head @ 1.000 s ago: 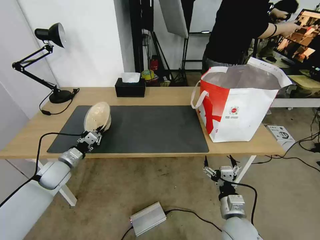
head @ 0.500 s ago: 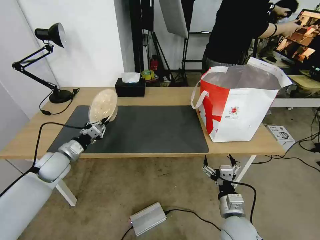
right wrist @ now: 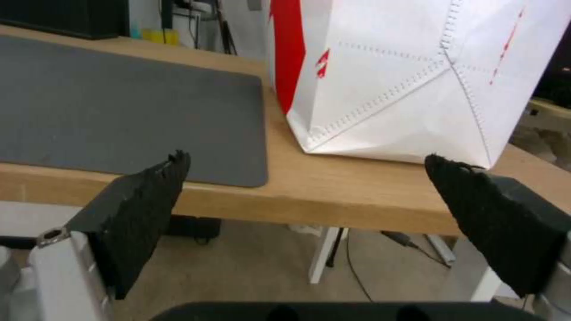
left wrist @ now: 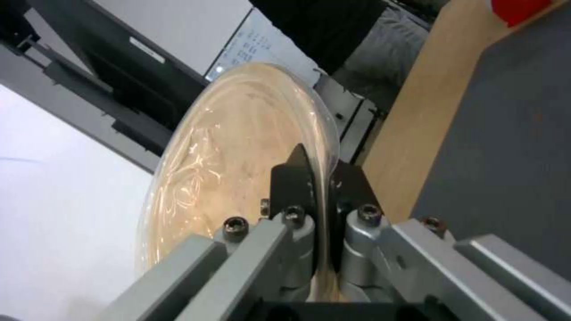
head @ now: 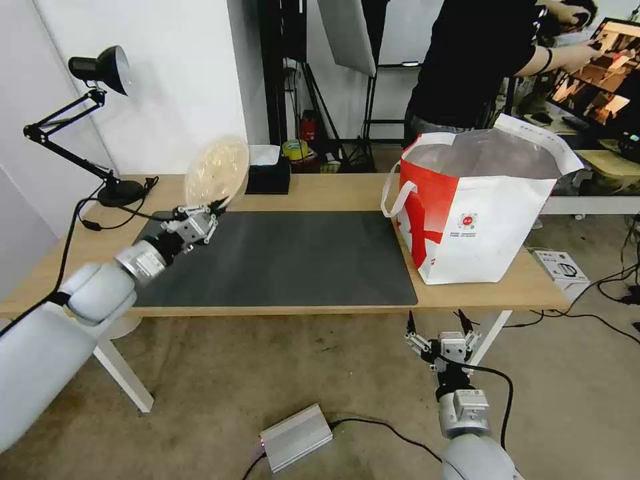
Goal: Pick up the trash from the table and place it into the takeout bag.
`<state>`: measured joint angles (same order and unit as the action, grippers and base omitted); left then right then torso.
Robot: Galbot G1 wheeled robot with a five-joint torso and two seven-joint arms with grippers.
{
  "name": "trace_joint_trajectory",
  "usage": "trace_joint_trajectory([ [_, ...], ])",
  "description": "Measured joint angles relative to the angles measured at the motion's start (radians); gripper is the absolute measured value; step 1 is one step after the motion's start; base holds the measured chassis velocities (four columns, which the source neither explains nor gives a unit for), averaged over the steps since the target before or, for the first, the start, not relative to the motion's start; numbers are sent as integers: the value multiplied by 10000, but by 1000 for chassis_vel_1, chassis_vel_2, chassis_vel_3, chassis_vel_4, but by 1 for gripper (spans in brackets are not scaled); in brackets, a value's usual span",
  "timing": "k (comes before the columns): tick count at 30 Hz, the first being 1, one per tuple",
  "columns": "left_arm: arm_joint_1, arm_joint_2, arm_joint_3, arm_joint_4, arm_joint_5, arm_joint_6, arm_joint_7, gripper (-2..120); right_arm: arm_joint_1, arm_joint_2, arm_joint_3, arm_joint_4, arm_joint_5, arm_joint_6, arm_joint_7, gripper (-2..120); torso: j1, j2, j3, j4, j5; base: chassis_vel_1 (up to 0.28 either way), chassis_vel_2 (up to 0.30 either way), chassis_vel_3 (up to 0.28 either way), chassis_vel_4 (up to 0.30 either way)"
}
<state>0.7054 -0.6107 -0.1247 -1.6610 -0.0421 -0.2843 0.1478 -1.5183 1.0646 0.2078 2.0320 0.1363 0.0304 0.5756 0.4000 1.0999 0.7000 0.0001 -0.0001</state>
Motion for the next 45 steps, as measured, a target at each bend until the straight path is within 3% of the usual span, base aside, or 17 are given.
trace_joint_trajectory([
  [10, -1059, 77, 929, -101, -127, 24, 32, 0, -277, -259, 88, 19, -9, -2, -78, 100, 0, 0, 0, -1, 2, 0, 0, 0, 0],
  [24, -3521, -769, 3322, 619, -190, 33, 152, 0, -351, -284, 142, -33, -28, 56, -73, 100, 0, 0, 0, -3, 2, 0, 0, 0, 0],
  [28, -4630, -1383, 4418, 1292, -225, 39, 156, 0, -274, -242, 129, -59, -59, 67, -65, 100, 0, 0, 0, -1, 3, 0, 0, 0, 0],
  [32, -5150, -1817, 4972, 1745, -229, 40, 157, 0, -267, -201, 146, -41, -67, 68, -63, 100, 0, 0, 0, 0, 2, 0, 0, 0, 0],
  [37, -6303, -3154, 5974, 2896, -136, 20, 167, 0, -376, -95, 266, -23, -100, 70, -54, 100, 1, 0, 0, -2, 3, 0, 0, 0, 0],
  [45, -7241, -4512, 6597, 3714, 126, 30, 177, 0, -456, -88, 350, 9, -190, 70, -46, 100, 1, 0, 0, -3, 4, 0, 0, 0, 0],
])
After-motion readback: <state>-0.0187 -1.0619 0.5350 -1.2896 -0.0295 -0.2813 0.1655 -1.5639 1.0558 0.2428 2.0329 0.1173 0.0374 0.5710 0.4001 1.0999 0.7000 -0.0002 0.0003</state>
